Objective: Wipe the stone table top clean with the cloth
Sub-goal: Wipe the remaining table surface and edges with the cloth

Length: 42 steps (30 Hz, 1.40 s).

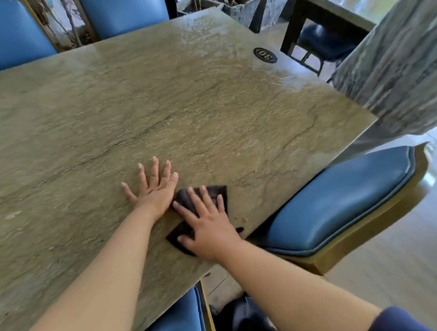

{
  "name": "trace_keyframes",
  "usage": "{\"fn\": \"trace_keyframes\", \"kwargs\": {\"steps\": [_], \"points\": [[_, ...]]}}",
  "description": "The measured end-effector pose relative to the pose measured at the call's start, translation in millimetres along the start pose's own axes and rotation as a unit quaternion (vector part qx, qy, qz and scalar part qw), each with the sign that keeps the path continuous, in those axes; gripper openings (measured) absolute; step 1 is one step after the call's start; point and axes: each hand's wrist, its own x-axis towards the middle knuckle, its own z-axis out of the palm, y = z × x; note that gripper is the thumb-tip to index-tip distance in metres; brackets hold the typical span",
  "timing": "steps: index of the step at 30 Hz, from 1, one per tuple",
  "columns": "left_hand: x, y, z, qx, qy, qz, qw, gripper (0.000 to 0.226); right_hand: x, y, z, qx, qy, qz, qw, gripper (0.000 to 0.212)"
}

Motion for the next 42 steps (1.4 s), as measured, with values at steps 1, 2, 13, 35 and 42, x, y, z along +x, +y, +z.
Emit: {"fn": "trace_keyframes", "kwargs": {"steps": [1,2,13,35,42], "points": [[-0.8,-0.2,0.8,-0.012,0.009,0.001,1.000,0.052,-3.8,1.7,2.6,0.006,-0.001,-0.014,1.000,0.069],[-2.2,0.2,1.9,-0.024,0.023,0.000,0.999,0.051,-4.1,5.4,3.0,0.014,0.003,-0.023,1.000,0.066],[-3.4,25.8,35.0,0.100,0.167,0.012,0.981,0.055,85.2,93.4,-51.9,0.042,0.085,0.118,0.988,0.054],[-2.8,33.7,24.4,0.063,0.145,0.007,0.987,0.061,2.1,52.2,-68.1,0.079,0.032,0.155,0.984,0.050],[-1.6,58.3,42.9,0.124,0.121,0.097,0.980,0.065,21.8,74.7,-55.9,0.063,0.016,0.287,0.956,0.061]]}}
